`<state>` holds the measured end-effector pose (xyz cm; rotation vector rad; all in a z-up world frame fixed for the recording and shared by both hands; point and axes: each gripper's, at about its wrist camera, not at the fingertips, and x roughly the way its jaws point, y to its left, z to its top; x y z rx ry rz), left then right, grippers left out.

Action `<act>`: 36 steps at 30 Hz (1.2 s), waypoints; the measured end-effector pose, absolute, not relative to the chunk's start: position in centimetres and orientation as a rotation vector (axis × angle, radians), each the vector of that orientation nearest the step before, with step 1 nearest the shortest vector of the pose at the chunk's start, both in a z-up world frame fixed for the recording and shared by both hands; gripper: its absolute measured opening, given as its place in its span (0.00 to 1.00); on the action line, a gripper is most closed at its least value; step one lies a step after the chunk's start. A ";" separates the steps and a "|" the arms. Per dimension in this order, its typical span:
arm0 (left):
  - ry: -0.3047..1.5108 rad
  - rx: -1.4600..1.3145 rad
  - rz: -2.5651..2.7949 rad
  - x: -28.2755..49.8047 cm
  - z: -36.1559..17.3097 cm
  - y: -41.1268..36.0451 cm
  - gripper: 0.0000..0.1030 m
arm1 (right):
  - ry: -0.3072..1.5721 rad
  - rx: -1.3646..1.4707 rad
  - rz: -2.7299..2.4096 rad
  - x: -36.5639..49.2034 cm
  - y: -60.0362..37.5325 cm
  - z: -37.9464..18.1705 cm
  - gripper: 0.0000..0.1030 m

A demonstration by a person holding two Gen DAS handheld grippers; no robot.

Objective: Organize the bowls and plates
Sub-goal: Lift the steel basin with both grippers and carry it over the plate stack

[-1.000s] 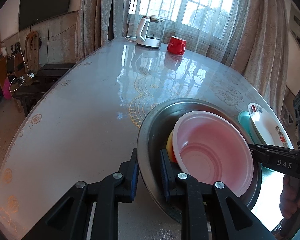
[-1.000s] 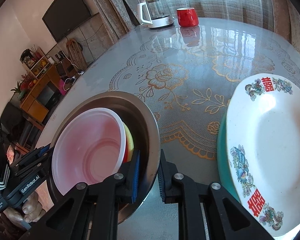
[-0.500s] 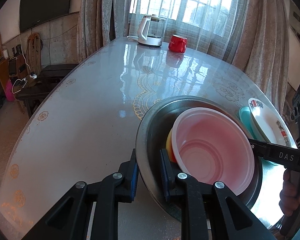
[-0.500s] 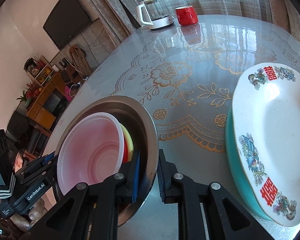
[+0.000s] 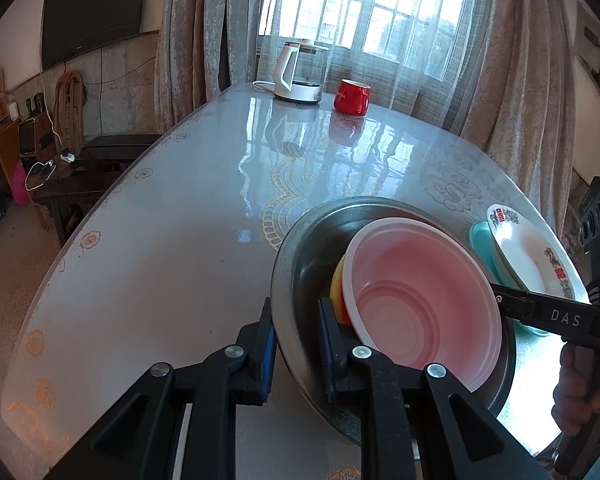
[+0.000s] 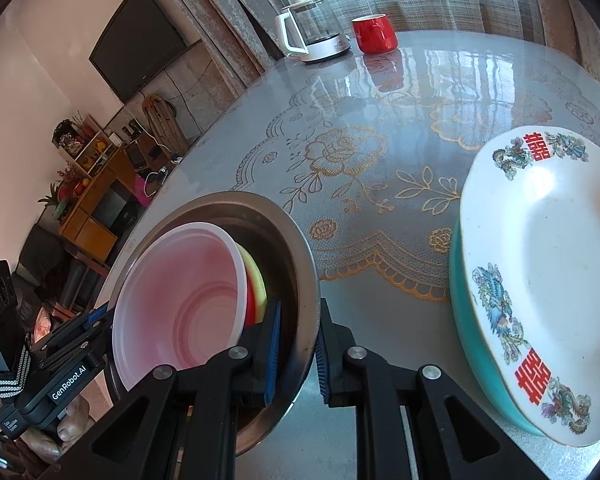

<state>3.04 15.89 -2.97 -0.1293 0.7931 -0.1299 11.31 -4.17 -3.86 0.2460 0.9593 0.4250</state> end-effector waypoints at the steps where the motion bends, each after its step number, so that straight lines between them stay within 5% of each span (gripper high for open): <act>1: 0.789 -0.130 -0.132 3.0 -2.8 15.8 0.17 | 0.955 0.249 0.425 11.3 -4.3 -3.7 0.16; 36: 0.704 -0.046 -0.284 4.8 2.6 5.9 0.17 | 0.804 0.359 0.322 7.9 -14.8 1.0 0.16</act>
